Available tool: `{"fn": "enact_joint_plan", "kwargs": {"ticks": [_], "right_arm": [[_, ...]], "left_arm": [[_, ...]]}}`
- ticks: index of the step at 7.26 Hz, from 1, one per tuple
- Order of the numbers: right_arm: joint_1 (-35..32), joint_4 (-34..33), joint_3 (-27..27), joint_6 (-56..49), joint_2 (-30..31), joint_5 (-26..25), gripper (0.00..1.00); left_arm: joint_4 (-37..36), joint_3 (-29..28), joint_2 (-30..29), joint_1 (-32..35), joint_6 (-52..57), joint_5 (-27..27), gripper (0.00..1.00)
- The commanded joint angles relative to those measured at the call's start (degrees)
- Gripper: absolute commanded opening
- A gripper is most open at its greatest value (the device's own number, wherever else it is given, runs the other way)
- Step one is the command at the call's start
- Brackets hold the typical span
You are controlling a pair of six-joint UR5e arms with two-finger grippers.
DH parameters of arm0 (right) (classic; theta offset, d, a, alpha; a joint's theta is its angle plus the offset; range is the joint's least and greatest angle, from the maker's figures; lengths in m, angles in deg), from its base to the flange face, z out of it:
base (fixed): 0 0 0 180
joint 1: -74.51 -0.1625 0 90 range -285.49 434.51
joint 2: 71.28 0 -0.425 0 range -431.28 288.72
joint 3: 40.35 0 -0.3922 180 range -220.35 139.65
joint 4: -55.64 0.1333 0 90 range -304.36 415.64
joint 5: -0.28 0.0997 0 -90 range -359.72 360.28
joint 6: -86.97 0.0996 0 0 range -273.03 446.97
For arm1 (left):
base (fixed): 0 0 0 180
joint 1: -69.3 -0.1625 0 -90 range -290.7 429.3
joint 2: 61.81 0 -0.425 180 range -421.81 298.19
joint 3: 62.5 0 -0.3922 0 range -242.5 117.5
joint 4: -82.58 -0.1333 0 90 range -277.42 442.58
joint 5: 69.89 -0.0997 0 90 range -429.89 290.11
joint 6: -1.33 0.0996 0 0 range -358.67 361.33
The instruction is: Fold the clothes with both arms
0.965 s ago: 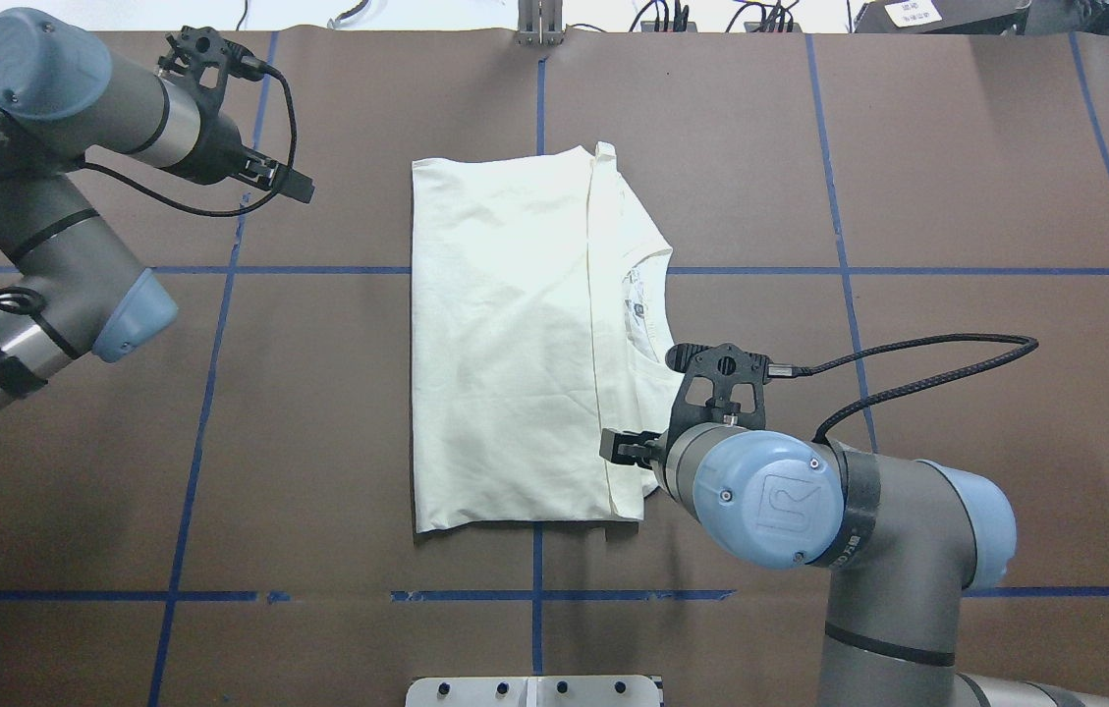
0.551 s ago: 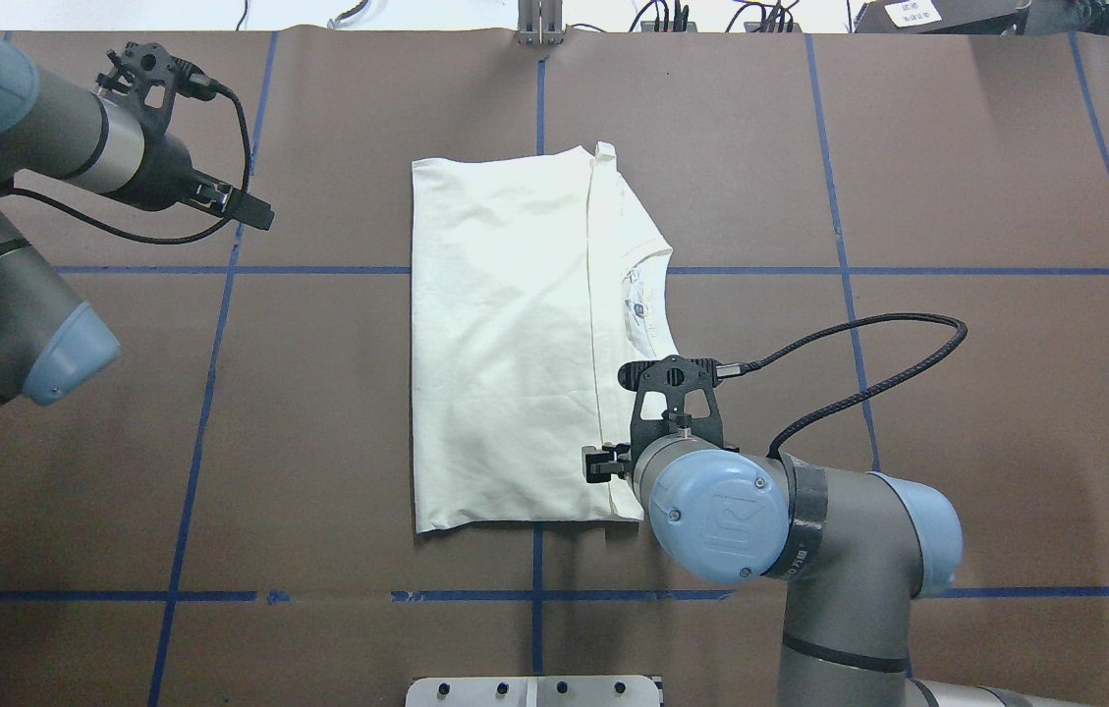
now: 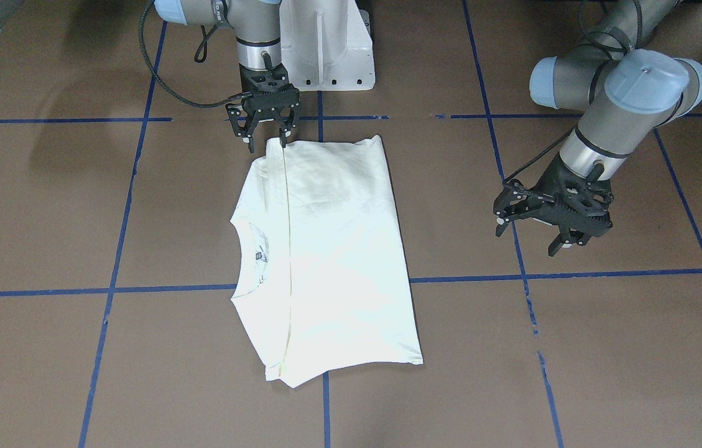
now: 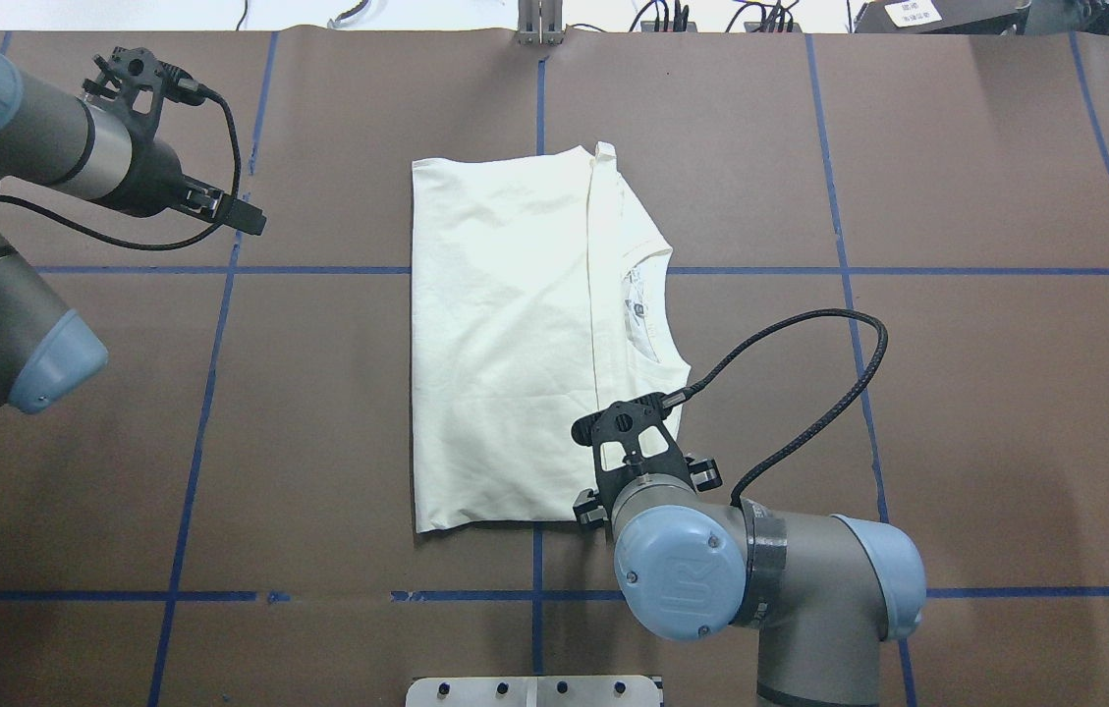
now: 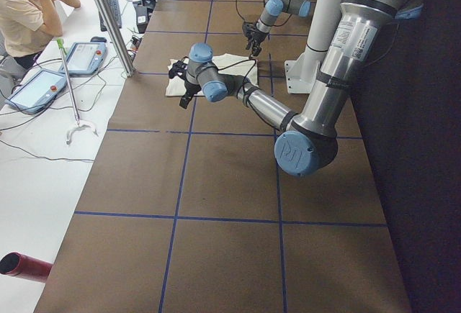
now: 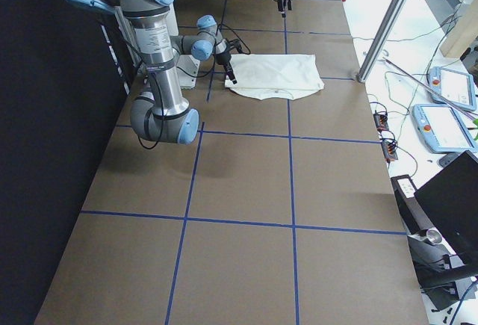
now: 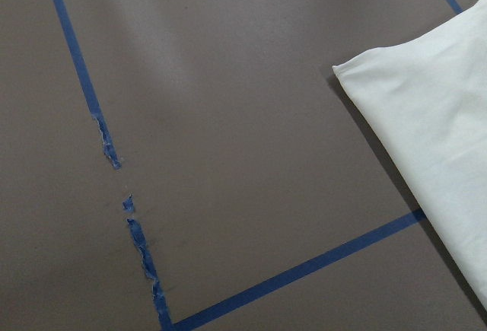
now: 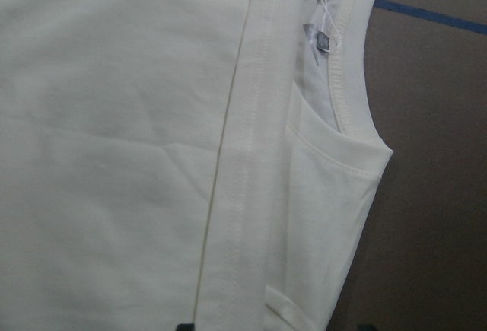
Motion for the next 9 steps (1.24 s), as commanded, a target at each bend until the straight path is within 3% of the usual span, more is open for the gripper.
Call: {"fn": "enact_joint_plan", "kwargs": {"ticks": [1,6,7,9], "right_arm": [[2.3,0.1,1.6,-1.1,0.0,-1.8,0.65],[3.1,0.4,1.7,-1.0,-0.1,-1.9,0.60],[3.1,0.4,1.7,-1.0,-0.1,-1.9,0.46],[3.1,0.5,1.8,-0.9,-0.1,-2.0,0.00]], "left_arm": [[0.2,0.0,0.6,0.0,0.0,0.0,1.00],[0.2,0.1,0.6,0.0,0.0,0.0,1.00],[0.2,0.1,0.6,0.0,0.0,0.0,1.00],[0.2,0.1,0.7,0.0,0.0,0.0,1.00]]}}
